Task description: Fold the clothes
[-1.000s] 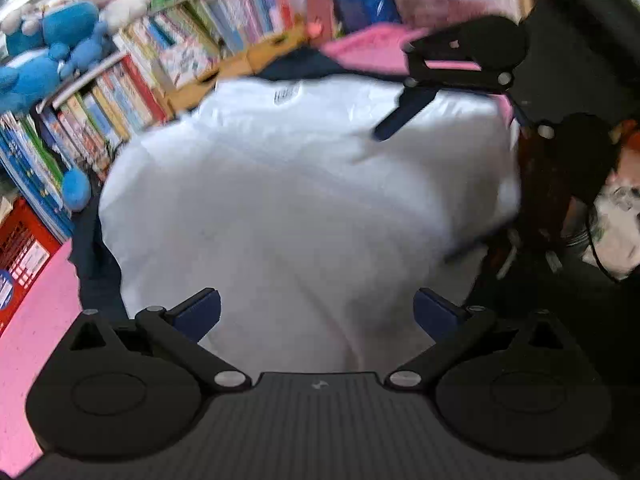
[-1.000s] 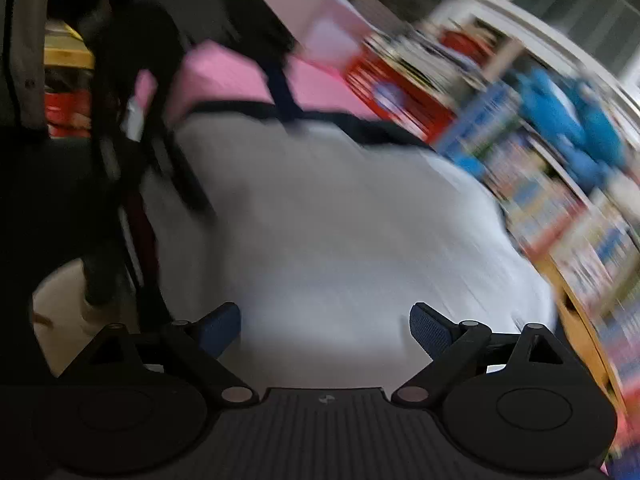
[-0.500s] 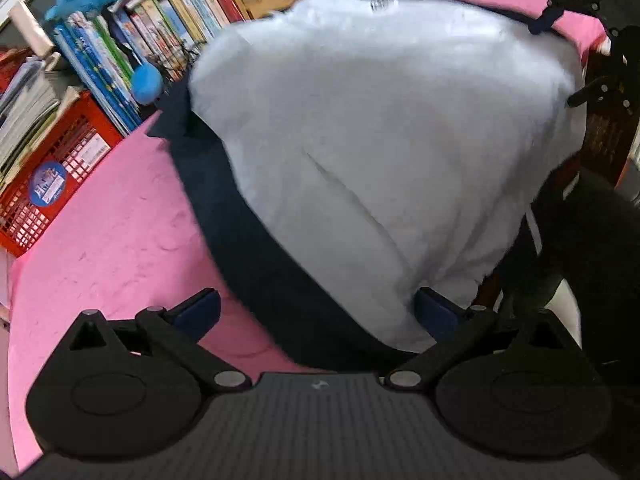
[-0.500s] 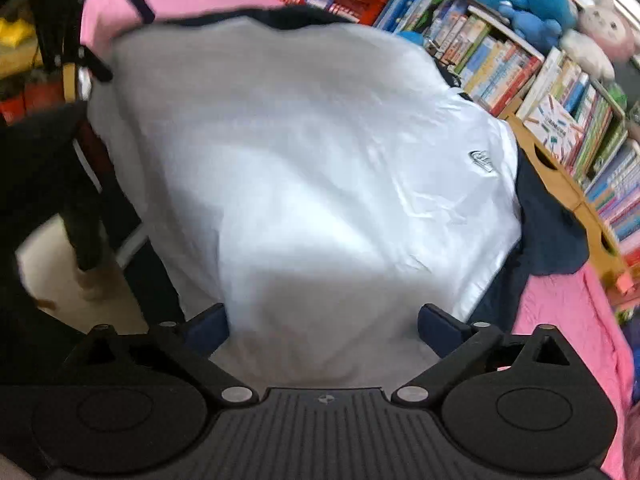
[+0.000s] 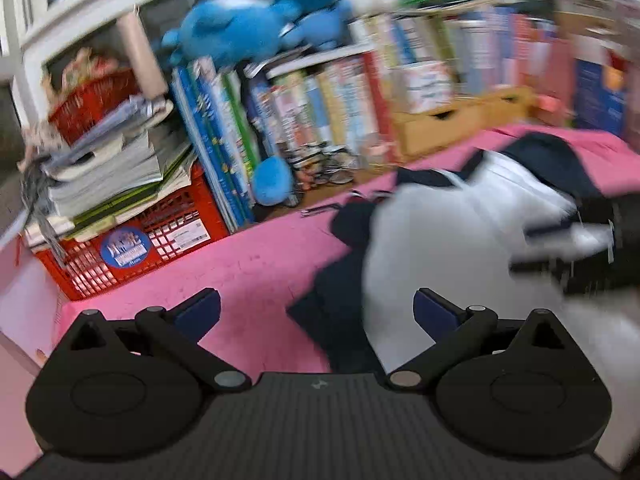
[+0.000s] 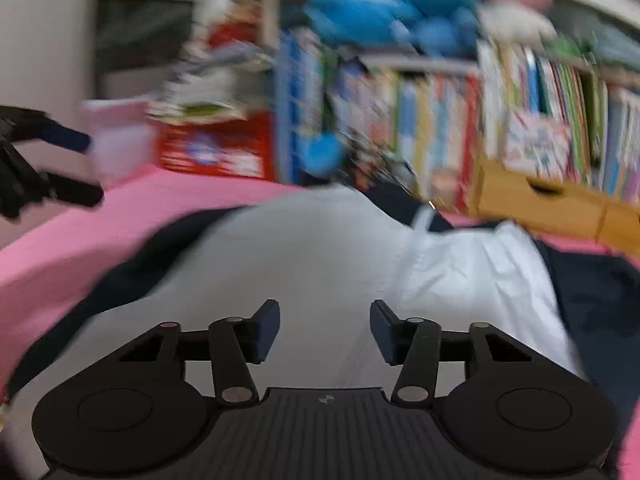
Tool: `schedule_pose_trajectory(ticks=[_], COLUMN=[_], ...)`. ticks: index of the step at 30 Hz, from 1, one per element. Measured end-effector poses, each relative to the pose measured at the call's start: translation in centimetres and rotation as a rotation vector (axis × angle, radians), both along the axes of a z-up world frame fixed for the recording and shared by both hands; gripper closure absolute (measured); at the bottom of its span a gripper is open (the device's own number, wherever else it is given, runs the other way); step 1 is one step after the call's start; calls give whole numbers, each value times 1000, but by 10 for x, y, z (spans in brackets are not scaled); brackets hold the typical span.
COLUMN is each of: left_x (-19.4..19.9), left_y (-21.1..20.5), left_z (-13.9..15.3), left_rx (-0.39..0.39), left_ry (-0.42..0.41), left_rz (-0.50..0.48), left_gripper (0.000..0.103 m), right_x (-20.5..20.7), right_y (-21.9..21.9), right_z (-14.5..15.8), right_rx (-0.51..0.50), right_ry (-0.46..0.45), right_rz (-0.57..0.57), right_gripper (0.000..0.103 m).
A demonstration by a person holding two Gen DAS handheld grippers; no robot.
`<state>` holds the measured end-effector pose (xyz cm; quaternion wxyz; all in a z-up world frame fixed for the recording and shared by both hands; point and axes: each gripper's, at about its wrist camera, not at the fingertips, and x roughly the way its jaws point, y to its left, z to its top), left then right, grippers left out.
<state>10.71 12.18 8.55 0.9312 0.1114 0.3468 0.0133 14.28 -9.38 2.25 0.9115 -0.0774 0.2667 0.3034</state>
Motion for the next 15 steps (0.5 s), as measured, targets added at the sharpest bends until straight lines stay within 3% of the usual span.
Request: schedule_pose_trajectory(ticks=[5, 7, 9, 12, 15], left_x=[99, 132, 164, 196, 209], left_y=[-9, -14, -16, -18, -31], left_z=[-42, -59, -77, -103, -128], left_rx=[6, 3, -66, -161, -139], left_ry=[79, 102, 156, 227, 298], left_rz=[88, 112, 129, 132, 119], left_gripper=[1, 12, 19, 25, 27], right_x=[12, 16, 18, 25, 25], right_y=[2, 3, 9, 4, 6], right_z=[-33, -45, -48, -51, -51], right_rx=[-28, -40, -80, -72, -68], right_ry=[57, 79, 62, 82, 92], right_rz=[-66, -91, -89, -107, -103], right_gripper=[56, 43, 30, 21, 14])
